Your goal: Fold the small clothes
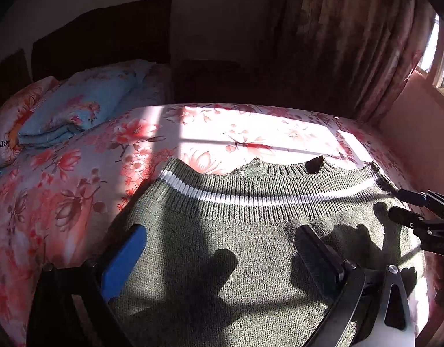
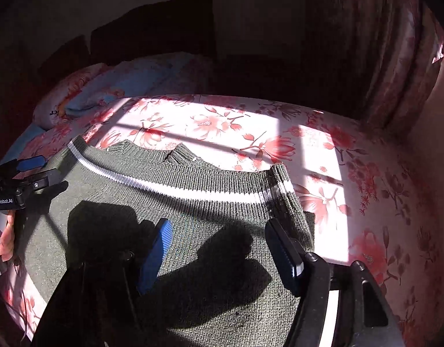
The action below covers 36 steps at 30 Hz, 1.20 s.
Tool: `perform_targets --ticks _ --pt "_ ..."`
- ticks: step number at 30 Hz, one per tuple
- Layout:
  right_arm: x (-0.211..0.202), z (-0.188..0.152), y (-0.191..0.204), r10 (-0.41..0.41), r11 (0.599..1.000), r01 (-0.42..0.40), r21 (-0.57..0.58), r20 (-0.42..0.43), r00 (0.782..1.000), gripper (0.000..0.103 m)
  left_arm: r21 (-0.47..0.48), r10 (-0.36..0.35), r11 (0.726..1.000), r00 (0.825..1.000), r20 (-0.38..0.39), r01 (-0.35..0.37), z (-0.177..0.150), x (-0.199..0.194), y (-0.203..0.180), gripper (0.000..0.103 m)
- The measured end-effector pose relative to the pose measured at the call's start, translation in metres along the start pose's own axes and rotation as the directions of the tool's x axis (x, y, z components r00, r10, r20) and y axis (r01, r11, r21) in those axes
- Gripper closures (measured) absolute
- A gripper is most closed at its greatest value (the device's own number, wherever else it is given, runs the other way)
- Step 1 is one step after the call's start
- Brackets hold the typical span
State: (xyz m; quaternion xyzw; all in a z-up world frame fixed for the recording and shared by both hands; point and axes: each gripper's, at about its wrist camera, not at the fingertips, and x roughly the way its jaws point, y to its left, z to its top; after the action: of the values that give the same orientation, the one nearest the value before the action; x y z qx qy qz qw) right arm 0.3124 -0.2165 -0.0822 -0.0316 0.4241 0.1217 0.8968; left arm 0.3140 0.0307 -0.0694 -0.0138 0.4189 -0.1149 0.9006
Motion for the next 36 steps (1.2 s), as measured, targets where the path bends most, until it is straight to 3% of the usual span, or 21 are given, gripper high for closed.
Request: perform_targets --ticks 2,8,16,21,24,26,36 --pt "-0.004 -0.011 0.019 0.028 0.999 -0.028 -0.037 -0.002 1.000 0.035 0.020 -0.020 1.000 1.000 -0.012 0.021 -0.016 -0.007 -0.014 0.000" --pt "0.008 -0.048 0.066 -0.001 0.987 -0.003 -0.161 -0.029 1.000 0.034 0.110 0.093 0.990 0.994 -0.060 -0.086 -0.066 0.001 -0.039 0.000" --pt "-0.031 -0.087 0.025 0.051 0.994 -0.051 -0.096 -0.011 0.999 0.032 0.062 0.096 0.994 0.995 -0.035 -0.093 -0.098 -0.030 -0.020 0.000" --pt "-0.042 -0.109 0.017 -0.014 0.995 0.011 -0.102 -0.030 0.999 0.031 0.064 0.134 0.989 0.991 -0.012 -0.133 -0.102 -0.031 -0.024 0.000" --pt "-0.055 -0.108 0.025 -0.046 0.995 0.044 -0.086 -0.011 0.999 0.032 0.066 0.132 0.989 0.991 -0.002 -0.132 -0.104 -0.032 -0.023 0.000" --pt "-0.058 -0.104 0.037 -0.025 0.992 0.026 -0.127 0.010 1.000 0.032 0.069 0.127 0.990 0.992 0.000 -0.127 -0.106 -0.034 -0.022 0.000" --pt "-0.018 -0.079 0.087 -0.010 0.987 0.013 -0.162 0.025 1.000 0.032 0.074 0.116 0.990 0.993 0.016 -0.117 -0.110 -0.037 -0.022 0.000"
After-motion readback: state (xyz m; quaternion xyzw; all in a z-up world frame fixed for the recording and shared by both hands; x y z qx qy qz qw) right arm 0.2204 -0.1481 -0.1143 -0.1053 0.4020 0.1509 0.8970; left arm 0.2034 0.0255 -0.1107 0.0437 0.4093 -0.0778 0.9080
